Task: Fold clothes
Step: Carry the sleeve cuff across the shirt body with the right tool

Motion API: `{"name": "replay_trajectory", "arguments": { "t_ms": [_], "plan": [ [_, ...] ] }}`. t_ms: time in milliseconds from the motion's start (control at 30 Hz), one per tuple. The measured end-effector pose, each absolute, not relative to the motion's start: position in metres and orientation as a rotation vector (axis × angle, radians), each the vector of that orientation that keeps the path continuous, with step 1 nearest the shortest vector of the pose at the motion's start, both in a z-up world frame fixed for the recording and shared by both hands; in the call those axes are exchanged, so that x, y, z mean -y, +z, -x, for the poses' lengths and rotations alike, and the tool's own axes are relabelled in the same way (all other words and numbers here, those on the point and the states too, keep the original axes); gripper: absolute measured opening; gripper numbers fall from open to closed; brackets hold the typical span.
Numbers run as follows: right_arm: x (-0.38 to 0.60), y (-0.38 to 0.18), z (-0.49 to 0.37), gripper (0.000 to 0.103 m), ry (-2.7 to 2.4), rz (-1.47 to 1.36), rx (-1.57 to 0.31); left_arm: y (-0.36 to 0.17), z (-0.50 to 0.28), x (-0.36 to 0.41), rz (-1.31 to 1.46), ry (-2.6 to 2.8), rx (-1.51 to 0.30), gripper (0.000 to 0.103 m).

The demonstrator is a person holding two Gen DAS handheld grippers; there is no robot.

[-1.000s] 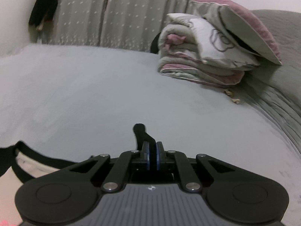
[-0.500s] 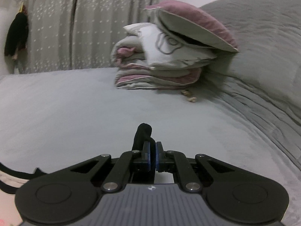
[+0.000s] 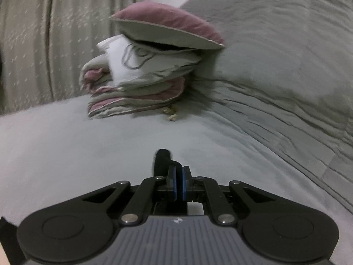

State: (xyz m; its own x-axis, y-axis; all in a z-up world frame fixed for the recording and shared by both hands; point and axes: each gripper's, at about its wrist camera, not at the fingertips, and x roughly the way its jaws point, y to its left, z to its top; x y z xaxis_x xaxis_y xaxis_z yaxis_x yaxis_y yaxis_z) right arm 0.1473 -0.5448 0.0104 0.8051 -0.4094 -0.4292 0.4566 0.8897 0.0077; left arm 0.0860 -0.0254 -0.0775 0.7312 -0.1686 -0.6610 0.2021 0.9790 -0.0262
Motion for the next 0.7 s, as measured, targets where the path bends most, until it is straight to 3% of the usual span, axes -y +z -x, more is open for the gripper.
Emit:
{"name": "replay_trajectory", "arguments": {
  "t_ms": [300, 700],
  "plan": [
    [0.621, -0.02, -0.117, 0.007, -0.458, -0.263, -0.398, -0.056, -0.12, 0.093, -0.132, -0.259, -0.692, 0.083],
    [0.674, -0.055, -0.076, 0.007, -0.371, -0.461, -0.38, -0.03, -0.208, 0.309, -0.256, -0.675, -0.657, 0.086]
  ]
}}
